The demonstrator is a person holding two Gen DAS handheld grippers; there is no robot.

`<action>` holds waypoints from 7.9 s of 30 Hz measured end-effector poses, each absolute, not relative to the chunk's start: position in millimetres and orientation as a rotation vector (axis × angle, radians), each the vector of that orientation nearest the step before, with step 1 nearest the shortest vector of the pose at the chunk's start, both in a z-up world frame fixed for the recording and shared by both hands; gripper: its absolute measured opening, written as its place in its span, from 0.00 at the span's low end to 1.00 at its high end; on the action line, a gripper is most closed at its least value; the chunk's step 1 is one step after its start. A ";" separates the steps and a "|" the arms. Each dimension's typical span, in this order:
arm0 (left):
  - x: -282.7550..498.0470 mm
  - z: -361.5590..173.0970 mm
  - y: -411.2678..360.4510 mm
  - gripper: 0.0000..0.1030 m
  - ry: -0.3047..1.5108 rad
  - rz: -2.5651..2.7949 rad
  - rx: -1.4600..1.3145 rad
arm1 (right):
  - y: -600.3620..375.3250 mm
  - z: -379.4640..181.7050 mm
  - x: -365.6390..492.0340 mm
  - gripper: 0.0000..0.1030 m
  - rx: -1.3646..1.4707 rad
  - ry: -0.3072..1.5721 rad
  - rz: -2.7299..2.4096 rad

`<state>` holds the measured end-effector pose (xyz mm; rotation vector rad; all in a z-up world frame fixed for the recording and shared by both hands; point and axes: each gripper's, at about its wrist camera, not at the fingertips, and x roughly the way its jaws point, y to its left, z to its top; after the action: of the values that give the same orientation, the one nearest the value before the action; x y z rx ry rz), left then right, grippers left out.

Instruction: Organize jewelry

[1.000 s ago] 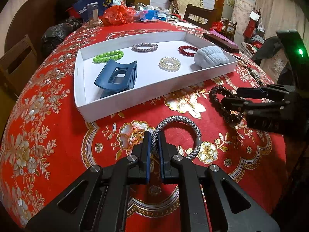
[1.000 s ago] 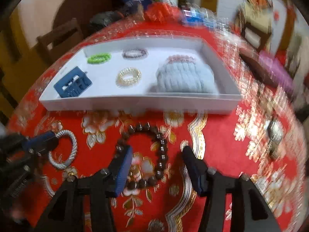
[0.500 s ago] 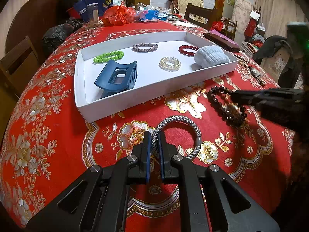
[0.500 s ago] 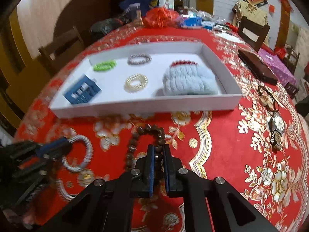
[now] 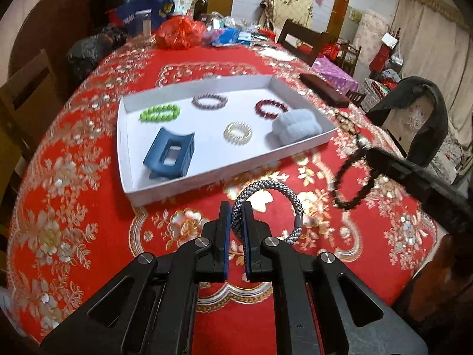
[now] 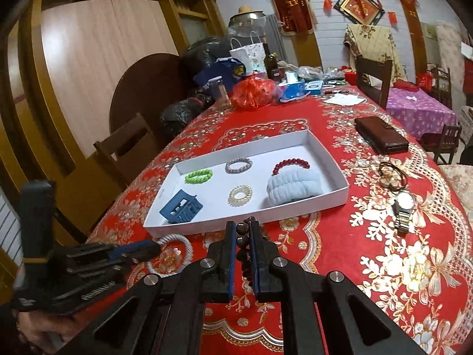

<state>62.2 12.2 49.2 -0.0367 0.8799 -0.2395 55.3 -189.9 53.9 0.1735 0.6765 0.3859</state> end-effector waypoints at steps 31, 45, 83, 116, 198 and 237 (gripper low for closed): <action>60.7 31.5 -2.4 0.06 0.930 -0.187 -0.016 | -184.9 42.2 58.7 0.08 0.091 0.708 0.309; 62.5 27.7 -0.5 0.06 0.936 -0.176 -0.018 | -184.0 41.8 59.2 0.08 0.079 0.711 0.298; 61.5 26.2 1.0 0.06 0.938 -0.184 -0.036 | -169.7 42.1 60.9 0.08 0.029 0.729 0.282; 242.2 21.1 37.9 0.06 0.990 -0.079 -0.082 | -155.3 77.0 236.5 0.08 0.143 0.787 0.446; 43.1 113.9 13.8 0.97 0.822 0.040 0.024 | -187.6 61.6 101.6 0.84 0.098 0.810 0.259; 75.4 55.7 -7.5 0.97 0.922 0.022 0.056 | -180.0 55.5 105.0 0.84 -0.003 0.831 0.196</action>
<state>75.4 -7.5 55.7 0.0555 0.9225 0.0218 105.0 -180.0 55.5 -0.0029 0.8310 0.1959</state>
